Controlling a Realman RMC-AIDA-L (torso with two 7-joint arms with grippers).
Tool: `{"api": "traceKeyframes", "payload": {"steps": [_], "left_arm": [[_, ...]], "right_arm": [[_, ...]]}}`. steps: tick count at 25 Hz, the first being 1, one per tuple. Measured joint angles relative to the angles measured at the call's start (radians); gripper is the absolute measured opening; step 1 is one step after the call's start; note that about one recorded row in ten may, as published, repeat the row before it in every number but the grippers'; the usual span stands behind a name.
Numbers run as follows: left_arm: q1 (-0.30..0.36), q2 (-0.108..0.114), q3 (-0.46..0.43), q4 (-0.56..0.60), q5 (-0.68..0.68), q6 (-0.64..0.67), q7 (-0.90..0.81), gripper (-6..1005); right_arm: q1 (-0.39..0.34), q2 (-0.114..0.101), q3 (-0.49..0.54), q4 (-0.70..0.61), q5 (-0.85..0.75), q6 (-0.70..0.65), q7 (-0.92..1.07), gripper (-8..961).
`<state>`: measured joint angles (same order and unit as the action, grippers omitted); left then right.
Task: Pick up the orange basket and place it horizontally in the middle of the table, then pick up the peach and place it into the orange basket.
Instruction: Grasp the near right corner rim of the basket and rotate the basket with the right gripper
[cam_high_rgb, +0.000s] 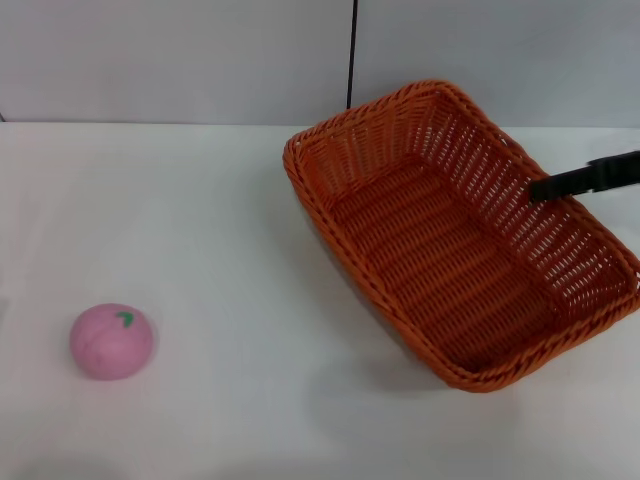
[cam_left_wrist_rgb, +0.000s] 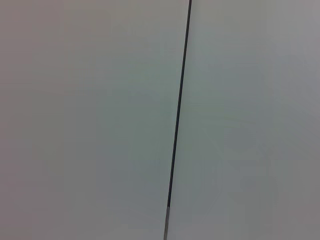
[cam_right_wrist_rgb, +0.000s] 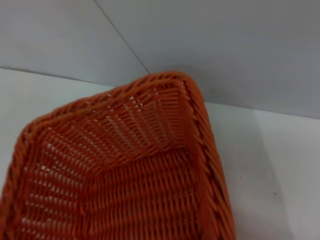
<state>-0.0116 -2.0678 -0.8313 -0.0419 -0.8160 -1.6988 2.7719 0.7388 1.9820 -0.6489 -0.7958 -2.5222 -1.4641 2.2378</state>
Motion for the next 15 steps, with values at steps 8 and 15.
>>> {"api": "traceKeyframes", "payload": {"steps": [8,15], "left_arm": [[-0.002,0.000,0.000,-0.002,0.000,0.000,0.000,663],[-0.001,-0.002,0.002,-0.007,0.002,0.001,0.000,656]], "right_arm": [[0.013,0.034,-0.015,0.045,0.002,0.091,-0.043,746],[0.017,0.041,-0.018,0.059,0.011,0.123,-0.070,746]]}}
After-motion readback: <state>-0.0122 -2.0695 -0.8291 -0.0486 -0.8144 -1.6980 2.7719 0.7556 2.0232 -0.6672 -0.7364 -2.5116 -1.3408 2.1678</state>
